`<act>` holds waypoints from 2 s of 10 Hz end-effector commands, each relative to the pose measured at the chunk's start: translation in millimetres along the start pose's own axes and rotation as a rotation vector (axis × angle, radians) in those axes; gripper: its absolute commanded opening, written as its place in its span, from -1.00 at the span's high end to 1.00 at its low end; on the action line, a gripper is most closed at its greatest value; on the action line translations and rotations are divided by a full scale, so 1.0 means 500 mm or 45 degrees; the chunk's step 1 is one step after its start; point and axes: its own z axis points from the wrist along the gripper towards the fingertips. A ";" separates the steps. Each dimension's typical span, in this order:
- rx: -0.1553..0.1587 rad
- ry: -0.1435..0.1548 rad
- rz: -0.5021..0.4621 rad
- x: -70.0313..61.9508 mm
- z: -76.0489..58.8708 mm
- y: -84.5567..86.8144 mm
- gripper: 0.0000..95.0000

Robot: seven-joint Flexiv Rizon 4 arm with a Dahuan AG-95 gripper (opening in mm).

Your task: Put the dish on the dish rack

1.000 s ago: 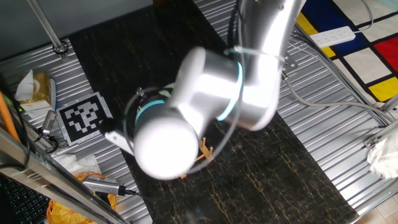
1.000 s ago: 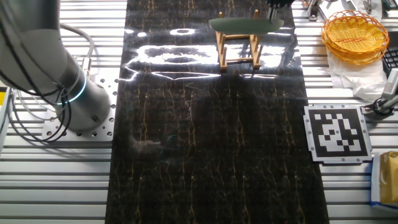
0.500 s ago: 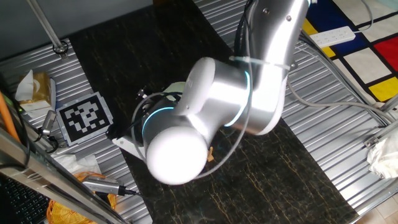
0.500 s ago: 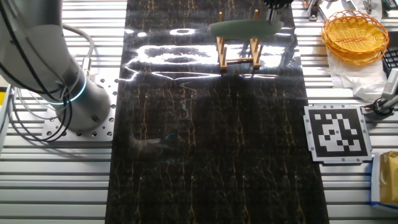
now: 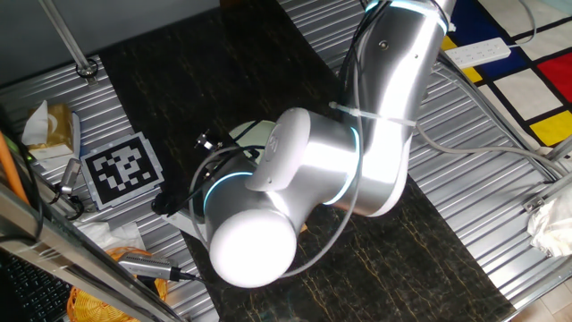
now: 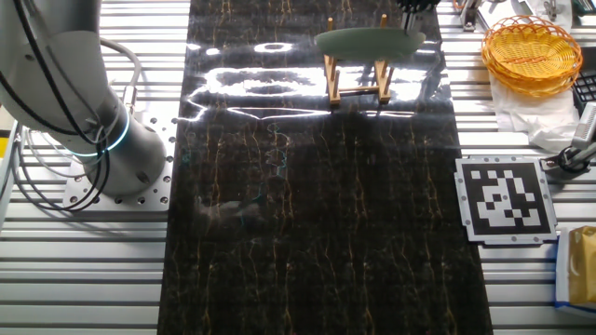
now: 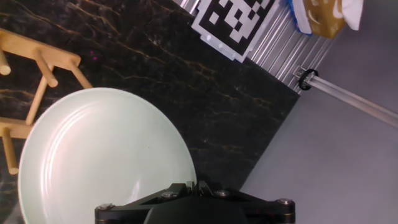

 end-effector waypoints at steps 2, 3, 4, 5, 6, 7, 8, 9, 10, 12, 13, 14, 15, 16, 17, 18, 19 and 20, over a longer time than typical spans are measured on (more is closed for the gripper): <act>0.010 0.006 0.003 -0.008 0.008 -0.007 1.00; 0.006 0.003 0.005 -0.010 0.011 -0.009 1.00; 0.002 0.001 0.006 -0.012 0.012 -0.010 1.00; 0.001 0.002 0.006 -0.013 0.012 -0.010 1.00; -0.001 0.006 0.006 -0.019 0.011 -0.008 1.00; -0.001 0.008 0.007 -0.021 0.011 -0.007 1.00; -0.002 0.012 0.009 -0.026 0.012 -0.008 1.00; -0.004 0.010 0.008 -0.029 0.014 -0.009 1.00; -0.006 0.011 0.007 -0.032 0.015 -0.010 1.00; -0.011 0.015 0.010 -0.040 0.015 -0.008 1.00; -0.013 0.013 0.011 -0.043 0.015 -0.007 1.00; -0.023 0.010 0.018 -0.049 0.013 -0.004 1.00; -0.026 0.007 0.020 -0.054 0.012 -0.002 1.00; -0.027 0.006 0.021 -0.056 0.012 0.000 1.00; -0.028 0.005 0.023 -0.057 0.011 0.000 1.00; -0.029 0.002 0.025 -0.058 0.012 0.000 1.00; -0.030 0.002 0.027 -0.059 0.011 0.001 1.00; -0.031 0.003 0.027 -0.060 0.011 0.001 1.00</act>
